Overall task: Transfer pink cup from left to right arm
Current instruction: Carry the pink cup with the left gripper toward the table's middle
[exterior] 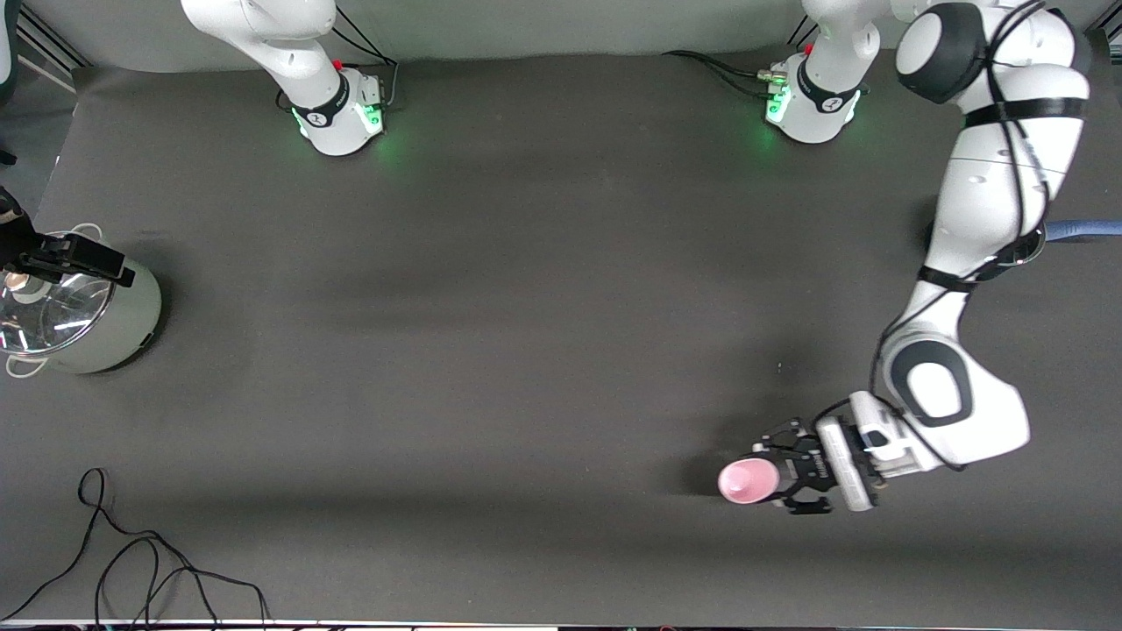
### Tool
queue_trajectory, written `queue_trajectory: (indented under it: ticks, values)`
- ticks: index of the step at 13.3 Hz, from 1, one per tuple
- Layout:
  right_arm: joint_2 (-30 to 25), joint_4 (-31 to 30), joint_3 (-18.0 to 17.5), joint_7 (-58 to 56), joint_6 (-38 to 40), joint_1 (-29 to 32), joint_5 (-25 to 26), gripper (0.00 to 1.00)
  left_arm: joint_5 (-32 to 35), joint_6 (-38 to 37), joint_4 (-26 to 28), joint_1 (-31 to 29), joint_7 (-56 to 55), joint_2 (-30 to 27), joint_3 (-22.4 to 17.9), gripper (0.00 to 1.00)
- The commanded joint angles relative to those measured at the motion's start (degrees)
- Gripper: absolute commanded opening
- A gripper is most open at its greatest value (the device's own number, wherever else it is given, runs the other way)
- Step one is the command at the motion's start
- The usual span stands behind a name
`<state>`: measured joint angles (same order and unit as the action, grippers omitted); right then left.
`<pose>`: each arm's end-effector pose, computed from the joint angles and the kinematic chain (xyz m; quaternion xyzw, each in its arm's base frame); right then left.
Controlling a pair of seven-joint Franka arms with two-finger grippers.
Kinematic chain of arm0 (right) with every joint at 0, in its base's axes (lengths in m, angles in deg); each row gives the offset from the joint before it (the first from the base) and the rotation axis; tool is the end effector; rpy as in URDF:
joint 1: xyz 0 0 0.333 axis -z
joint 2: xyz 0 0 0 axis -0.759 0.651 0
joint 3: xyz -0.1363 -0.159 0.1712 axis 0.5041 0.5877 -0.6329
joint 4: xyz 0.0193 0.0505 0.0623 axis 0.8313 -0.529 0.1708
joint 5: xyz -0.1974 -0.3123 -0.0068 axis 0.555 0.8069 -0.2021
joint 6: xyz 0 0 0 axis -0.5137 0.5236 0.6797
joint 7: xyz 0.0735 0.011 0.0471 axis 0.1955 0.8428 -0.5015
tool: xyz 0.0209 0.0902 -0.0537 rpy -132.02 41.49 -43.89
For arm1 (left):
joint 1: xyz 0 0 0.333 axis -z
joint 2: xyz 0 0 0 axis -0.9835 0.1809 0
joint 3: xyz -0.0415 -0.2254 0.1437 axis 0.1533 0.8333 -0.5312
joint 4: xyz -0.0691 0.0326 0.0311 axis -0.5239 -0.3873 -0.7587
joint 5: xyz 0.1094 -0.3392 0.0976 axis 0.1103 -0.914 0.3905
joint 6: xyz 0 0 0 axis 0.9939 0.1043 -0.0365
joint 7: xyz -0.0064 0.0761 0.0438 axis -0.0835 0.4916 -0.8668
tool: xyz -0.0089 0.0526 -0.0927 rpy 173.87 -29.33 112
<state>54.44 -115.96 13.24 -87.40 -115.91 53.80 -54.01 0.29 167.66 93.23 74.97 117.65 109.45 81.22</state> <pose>0.5428 -0.0465 0.5593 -0.9985 0.0497 0.0241 0.0008 0.6945 -0.1295 0.2186 0.7208 -0.4995 0.3586 0.3200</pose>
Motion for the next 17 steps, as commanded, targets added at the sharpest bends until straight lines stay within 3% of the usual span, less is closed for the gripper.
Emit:
queue_trajectory:
  ticks: [1,5,10,12,17]
  values:
    - [0.1,0.5,-0.1,-0.2,0.3,0.4,0.5,1.0,-0.6,4.2,-2.1,4.2,-4.9,0.2,1.1,0.0]
    - [0.1,0.5,-0.1,-0.2,0.2,0.4,0.5,1.0,-0.4,18.2,-2.2,9.6,-11.7,0.1,6.5,0.0]
    - [0.0,0.6,-0.1,-0.2,0.2,-0.1,0.5,1.0,0.0,40.1,-3.8,22.7,-27.1,0.1,6.7,0.0]
    - [0.0,0.6,-0.5,-0.2,-0.1,-0.3,0.5,1.0,0.5,52.1,-3.8,28.1,-31.9,0.2,6.4,0.0]
    - [-0.2,1.2,-0.7,-0.1,-0.1,-3.9,0.2,1.0,0.4,62.7,-3.8,35.1,-40.0,-0.6,5.8,0.0]
